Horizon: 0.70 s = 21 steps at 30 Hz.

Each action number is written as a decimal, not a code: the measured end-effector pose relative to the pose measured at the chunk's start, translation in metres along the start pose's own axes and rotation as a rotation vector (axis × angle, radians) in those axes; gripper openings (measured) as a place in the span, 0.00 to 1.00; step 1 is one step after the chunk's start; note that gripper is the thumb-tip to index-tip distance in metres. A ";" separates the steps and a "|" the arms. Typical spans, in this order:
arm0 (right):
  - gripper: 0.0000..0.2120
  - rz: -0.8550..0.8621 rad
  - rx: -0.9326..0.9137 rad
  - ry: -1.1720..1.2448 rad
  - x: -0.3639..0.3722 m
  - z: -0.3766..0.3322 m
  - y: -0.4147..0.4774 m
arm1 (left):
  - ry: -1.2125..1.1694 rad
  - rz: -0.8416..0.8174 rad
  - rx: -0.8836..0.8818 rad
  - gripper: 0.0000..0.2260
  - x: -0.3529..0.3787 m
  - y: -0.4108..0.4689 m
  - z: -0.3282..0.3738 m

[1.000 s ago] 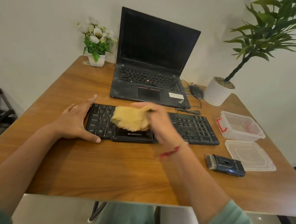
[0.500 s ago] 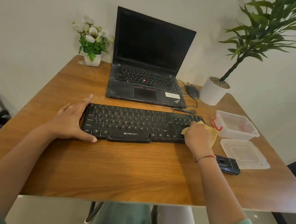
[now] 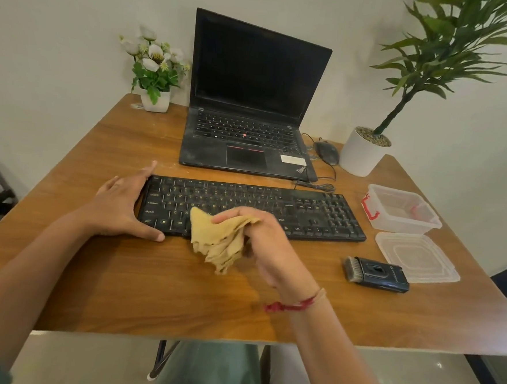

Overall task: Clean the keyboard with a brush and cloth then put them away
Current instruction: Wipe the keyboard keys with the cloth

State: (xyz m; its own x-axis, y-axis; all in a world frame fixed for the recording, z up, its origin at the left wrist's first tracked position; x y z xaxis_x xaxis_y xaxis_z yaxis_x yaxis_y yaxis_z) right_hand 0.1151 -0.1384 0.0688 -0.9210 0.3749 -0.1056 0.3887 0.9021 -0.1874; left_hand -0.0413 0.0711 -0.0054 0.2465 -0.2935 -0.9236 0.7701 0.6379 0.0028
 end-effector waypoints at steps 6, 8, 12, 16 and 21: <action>0.14 0.639 -0.100 -0.269 -0.089 -0.001 -0.007 | -0.014 0.006 0.001 0.63 -0.002 -0.003 0.004; 0.13 0.783 -0.110 -0.722 -0.110 0.002 -0.008 | -0.014 0.005 0.000 0.63 -0.001 -0.003 0.002; 0.10 0.648 0.018 -1.012 -0.090 0.022 0.005 | -0.005 0.002 0.001 0.64 0.000 -0.001 0.000; 0.09 0.546 -0.023 -1.167 -0.042 0.028 0.009 | -0.007 0.008 0.004 0.63 0.000 -0.001 0.001; 0.10 0.235 -0.240 -1.081 0.037 0.021 -0.005 | -0.013 -0.004 -0.002 0.63 -0.001 -0.002 0.003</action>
State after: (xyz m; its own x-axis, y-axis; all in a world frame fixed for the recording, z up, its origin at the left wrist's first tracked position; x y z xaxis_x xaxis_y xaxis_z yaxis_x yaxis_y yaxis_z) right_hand 0.0798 -0.1340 0.0452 -0.2757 0.2646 -0.9241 0.4273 0.8949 0.1288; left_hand -0.0420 0.0682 -0.0032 0.2512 -0.3055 -0.9185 0.7701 0.6379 -0.0016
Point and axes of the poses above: each hand's wrist, its own y-axis towards the middle knuckle, its own x-axis out of the palm, z = x × y, the point moved 3 cm from there along y, towards the middle knuckle, and after that the axes turned 6 degrees about y, right-handed, at the moved point
